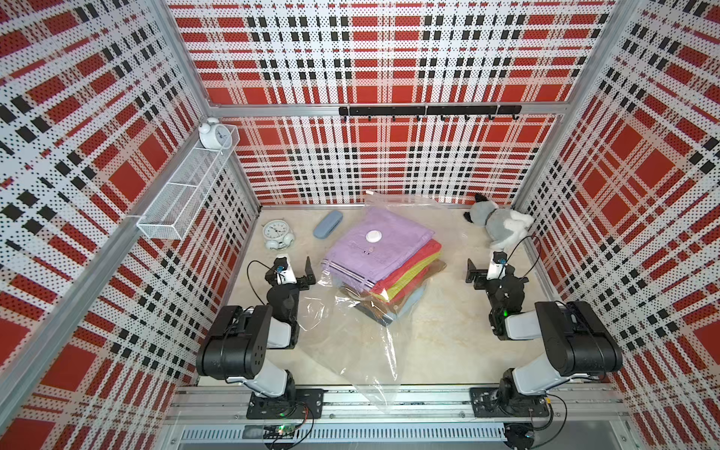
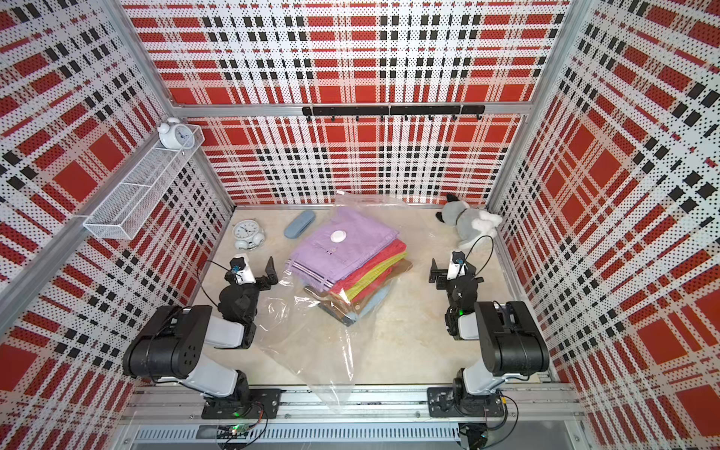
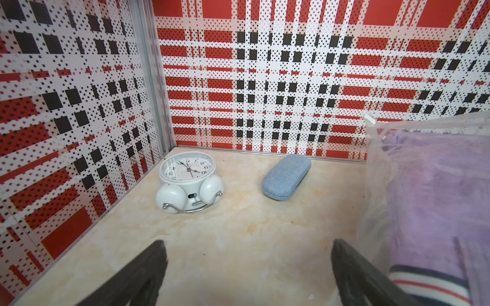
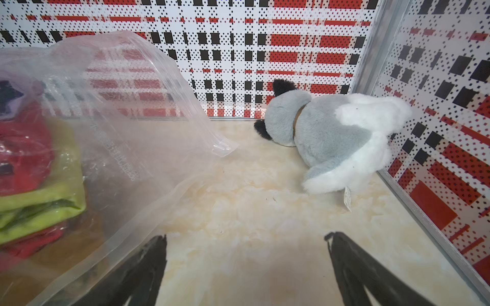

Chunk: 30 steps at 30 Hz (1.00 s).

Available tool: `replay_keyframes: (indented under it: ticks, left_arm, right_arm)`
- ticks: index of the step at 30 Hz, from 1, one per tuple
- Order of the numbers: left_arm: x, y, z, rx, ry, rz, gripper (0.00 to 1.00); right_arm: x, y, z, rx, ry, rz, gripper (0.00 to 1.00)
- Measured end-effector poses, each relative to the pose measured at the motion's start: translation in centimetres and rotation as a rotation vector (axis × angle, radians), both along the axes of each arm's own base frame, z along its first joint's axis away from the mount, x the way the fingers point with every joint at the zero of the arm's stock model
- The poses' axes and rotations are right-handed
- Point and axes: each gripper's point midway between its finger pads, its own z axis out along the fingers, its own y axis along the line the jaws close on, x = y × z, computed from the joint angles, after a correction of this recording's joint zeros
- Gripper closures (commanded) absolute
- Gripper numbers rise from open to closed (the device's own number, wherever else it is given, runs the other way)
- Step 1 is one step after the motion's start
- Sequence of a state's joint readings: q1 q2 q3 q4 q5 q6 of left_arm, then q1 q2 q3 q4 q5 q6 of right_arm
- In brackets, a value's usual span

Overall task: Take the trousers out of the vacuum bag
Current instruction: Adjust the vacuum bag at the center of the board.

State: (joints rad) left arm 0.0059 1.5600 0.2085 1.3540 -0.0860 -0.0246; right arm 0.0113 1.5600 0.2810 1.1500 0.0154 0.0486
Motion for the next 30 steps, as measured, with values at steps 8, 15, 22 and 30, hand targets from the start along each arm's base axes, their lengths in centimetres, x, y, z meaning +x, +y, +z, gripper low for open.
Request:
replay_keyframes:
  ticks: [8,15,22,30]
  left_arm:
    - [0.0,0.0,0.0,0.000,0.000,0.000,0.02]
    - [0.0,0.0,0.0,0.000,0.000,0.000,0.02]
    - [0.0,0.1,0.0,0.000,0.000,0.002,0.02]
    - [-0.3,1.1,0.4,-0.029,-0.014,0.043,0.02]
  right_arm:
    - [0.0,0.0,0.0,0.000,0.000,0.000,0.00]
    - [0.0,0.0,0.0,0.000,0.000,0.000,0.00]
    - [0.0,0.0,0.0,0.000,0.000,0.000,0.00]
    - [0.0,-0.4,0.0,0.008,-0.002,-0.023,0.00]
